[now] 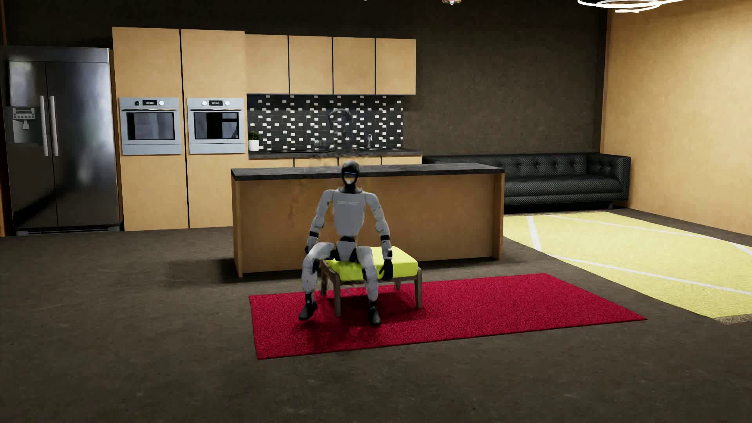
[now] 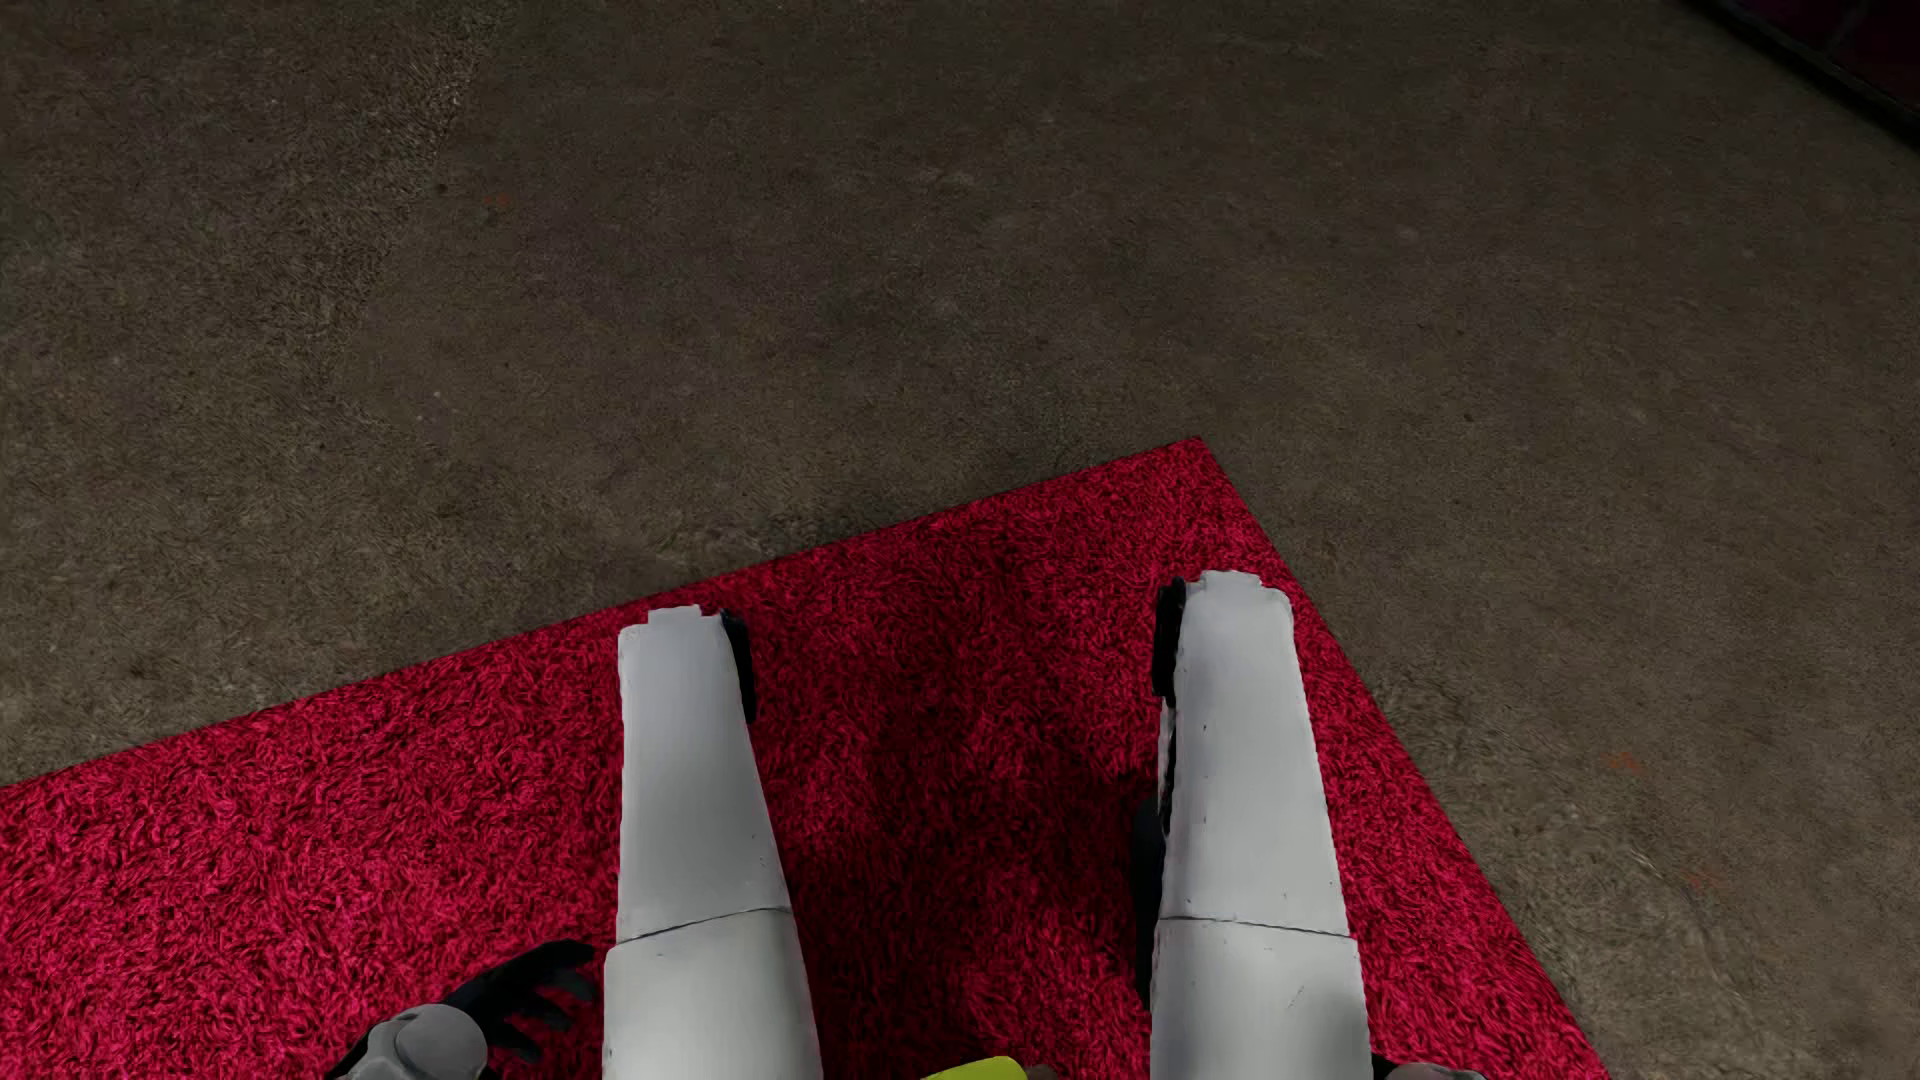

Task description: Get up from the lime chair

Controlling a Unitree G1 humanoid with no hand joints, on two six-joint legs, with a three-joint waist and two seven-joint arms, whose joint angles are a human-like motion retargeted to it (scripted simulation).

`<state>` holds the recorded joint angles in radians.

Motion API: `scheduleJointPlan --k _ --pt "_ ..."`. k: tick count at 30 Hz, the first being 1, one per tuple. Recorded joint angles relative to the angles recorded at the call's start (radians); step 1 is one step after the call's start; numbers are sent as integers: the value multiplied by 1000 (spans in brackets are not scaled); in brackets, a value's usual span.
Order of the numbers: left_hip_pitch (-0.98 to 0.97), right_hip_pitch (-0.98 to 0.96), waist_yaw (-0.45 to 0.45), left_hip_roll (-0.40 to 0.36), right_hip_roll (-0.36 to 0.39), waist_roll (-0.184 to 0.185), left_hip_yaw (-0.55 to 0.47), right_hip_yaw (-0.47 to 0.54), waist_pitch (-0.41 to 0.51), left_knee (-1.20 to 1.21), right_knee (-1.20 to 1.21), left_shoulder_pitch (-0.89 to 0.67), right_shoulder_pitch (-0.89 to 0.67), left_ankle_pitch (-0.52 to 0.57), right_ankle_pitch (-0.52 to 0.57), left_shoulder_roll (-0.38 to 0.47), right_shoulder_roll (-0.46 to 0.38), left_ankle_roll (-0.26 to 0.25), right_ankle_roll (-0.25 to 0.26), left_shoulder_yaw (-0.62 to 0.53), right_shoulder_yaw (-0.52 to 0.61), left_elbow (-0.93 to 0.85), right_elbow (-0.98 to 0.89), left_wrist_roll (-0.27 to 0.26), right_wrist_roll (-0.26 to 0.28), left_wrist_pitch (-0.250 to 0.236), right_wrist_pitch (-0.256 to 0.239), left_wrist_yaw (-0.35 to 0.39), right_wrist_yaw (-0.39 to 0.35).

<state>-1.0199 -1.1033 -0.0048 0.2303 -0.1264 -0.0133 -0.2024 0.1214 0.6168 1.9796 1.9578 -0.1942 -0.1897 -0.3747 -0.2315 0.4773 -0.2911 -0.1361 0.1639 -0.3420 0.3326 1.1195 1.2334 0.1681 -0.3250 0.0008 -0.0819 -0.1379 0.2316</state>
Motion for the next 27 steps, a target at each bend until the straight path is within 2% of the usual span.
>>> scheduleJointPlan --k 1,2,5,6,8,10,11,12,13,14,16,17,18,19,21,22,23,24,25,26,27 --pt "7 5 0 2 -3 0 2 -1 -6 -2 0 42 36 1 6 -6 18 0 1 6 12 10 -3 71 -67 -25 -20 -54 54" --pt "12 12 0 5 -3 0 4 -2 -12 -3 -2 89 78 3 8 -14 30 0 3 25 1 4 -13 92 -62 -36 -16 -94 60" --pt "17 23 0 4 -10 1 4 2 -32 -5 -5 211 191 11 6 -74 42 -6 10 100 -81 -11 -93 15 74 -15 2 -67 42" --pt "21 27 -2 2 -10 1 2 4 -36 -6 -6 238 206 11 6 -99 48 -6 11 116 -87 -21 -124 0 88 -6 7 -28 13" --pt "30 36 -4 -4 -3 0 2 4 -43 -9 -9 256 193 11 8 -133 56 -1 6 128 -87 -38 -100 -8 72 -11 -6 -22 -7" --pt "36 42 0 -12 4 -2 0 5 -49 -9 -10 242 174 11 10 -134 44 4 3 106 -63 -51 -78 25 72 -46 -12 -65 -13" --pt "37 43 1 -17 5 -3 0 5 -50 -10 -9 229 165 12 9 -122 31 7 1 97 -62 -59 -82 31 74 -49 -11 -77 -16" --pt "37 43 0 -22 4 -4 -2 5 -52 -10 -8 219 154 14 10 -108 17 7 -1 86 -64 -73 -87 45 75 -42 -13 -43 -33" --pt "36 41 1 -24 5 -5 -1 4 -57 -10 -8 209 147 15 9 -93 3 8 -3 82 -65 -83 -93 60 94 -55 -12 -97 -27" --pt "35 42 2 -24 6 -5 -2 4 -58 -10 -8 197 137 18 8 -78 -11 8 -3 74 -68 -82 -107 81 118 -64 -8 -112 -29" --pt "30 38 2 -24 7 -6 -6 6 -62 -10 -7 184 120 25 8 -43 -42 6 -2 64 -86 -106 -168 109 170 -108 -10 -244 6" --pt "26 37 2 -24 8 -7 -5 4 -63 -9 -7 186 116 30 7 -17 -55 12 0 60 -94 -148 -228 128 204 -121 -3 -300 -5" --pt "20 34 3 -26 10 -8 -7 4 -59 -10 -9 176 97 37 9 20 -77 13 1 58 -107 -197 -290 124 248 -130 -10 -273 -36" --pt "13 26 5 -27 11 -12 -8 5 -62 -11 -10 174 80 43 14 64 -95 16 1 58 -107 -257 -372 122 291 -115 -1 -294 -63" --pt "1 17 7 -40 2 -11 -14 7 -63 -15 -12 150 35 54 22 153 -149 18 13 49 -108 -404 -557 43 357 -72 -18 -124 -186" --pt "-6 11 11 -43 0 -13 -16 7 -54 -14 -11 108 -3 57 26 192 -181 19 16 31 -90 -483 -651 18 378 -59 -44 0 -277" --pt "-13 8 14 -48 -3 -13 -18 6 -47 -12 -9 53 -42 58 27 230 -224 22 19 -6 -63 -569 -743 6 383 -71 -74 117 -350" --pt "-23 -1 16 -51 -9 -14 -23 8 -40 -11 -7 -10 -94 62 28 263 -274 17 23 -59 -18 -658 -825 -9 374 -83 -97 219 -391" --pt "-34 -10 15 -57 -18 -15 -31 11 -33 -11 -3 -82 -154 68 25 292 -327 6 25 -128 38 -746 -895 -8 354 -96 -115 295 -387" --pt "-47 -16 16 -59 -17 -12 -35 8 -21 -10 -2 -173 -228 74 24 320 -380 8 26 -213 107 -819 -958 6 327 -113 -128 330 -341" --pt "-59 -27 15 -62 -20 -11 -40 10 -10 -11 0 -274 -305 76 23 339 -425 0 28 -303 189 -877 -1013 31 294 -139 -143 290 -266"
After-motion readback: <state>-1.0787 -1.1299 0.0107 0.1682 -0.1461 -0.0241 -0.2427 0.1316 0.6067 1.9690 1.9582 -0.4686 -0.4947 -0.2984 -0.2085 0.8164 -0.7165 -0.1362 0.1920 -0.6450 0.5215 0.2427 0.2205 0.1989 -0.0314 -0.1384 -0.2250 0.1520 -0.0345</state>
